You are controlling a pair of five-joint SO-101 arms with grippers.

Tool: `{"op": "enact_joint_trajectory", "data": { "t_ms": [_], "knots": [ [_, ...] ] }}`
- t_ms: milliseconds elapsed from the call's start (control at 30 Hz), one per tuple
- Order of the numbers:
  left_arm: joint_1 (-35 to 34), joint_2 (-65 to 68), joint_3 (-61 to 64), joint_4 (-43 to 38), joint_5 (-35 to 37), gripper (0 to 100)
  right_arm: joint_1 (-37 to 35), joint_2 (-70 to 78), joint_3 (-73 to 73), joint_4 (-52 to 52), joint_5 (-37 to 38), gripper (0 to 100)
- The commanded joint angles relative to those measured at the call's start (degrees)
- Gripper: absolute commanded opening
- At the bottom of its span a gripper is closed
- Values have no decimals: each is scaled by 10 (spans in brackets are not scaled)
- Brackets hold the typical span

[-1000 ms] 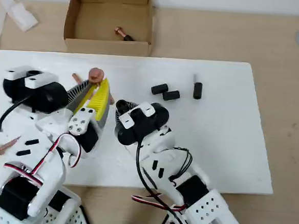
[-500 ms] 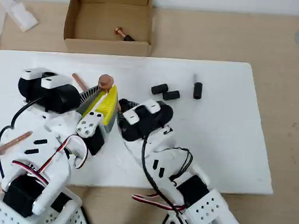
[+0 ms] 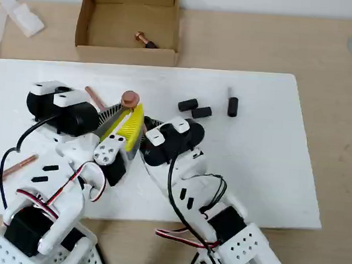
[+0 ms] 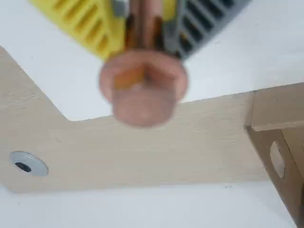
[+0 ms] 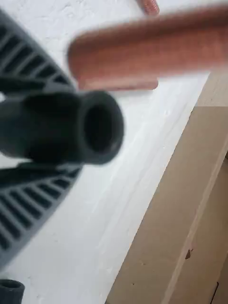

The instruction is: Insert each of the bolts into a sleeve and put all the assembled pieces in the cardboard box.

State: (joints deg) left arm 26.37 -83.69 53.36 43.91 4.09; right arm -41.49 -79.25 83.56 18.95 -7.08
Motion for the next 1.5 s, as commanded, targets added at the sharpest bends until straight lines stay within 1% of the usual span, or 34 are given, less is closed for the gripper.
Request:
{"op": "enact_joint_trajectory", "data": {
  "t_ms": [0, 200, 300, 567, 833, 1200, 1300, 1467],
  "knots": [
    [6, -3, -4, -22, 1, 5, 7, -3, -11, -18, -5, 9],
    [5, -2, 3, -23, -1, 5, 7, -3, -11, -16, -5, 9],
    [6, -4, 13, -23, -23, 5, 7, -3, -11, -16, -5, 9],
    [3, -6, 21, -25, -40, 5, 5, -4, -11, -16, -5, 9],
    [-13, -7, 52, -105, -40, 4, 5, -4, -11, -14, -5, 9],
    [-14, -7, 91, -113, -42, 4, 5, -4, -11, -14, -5, 9],
    [-26, -7, 98, -115, -63, 4, 5, -4, -11, -14, -5, 9],
    [-53, -7, 118, -172, -63, 3, 5, -4, -11, -14, -5, 9]
  ]
}}
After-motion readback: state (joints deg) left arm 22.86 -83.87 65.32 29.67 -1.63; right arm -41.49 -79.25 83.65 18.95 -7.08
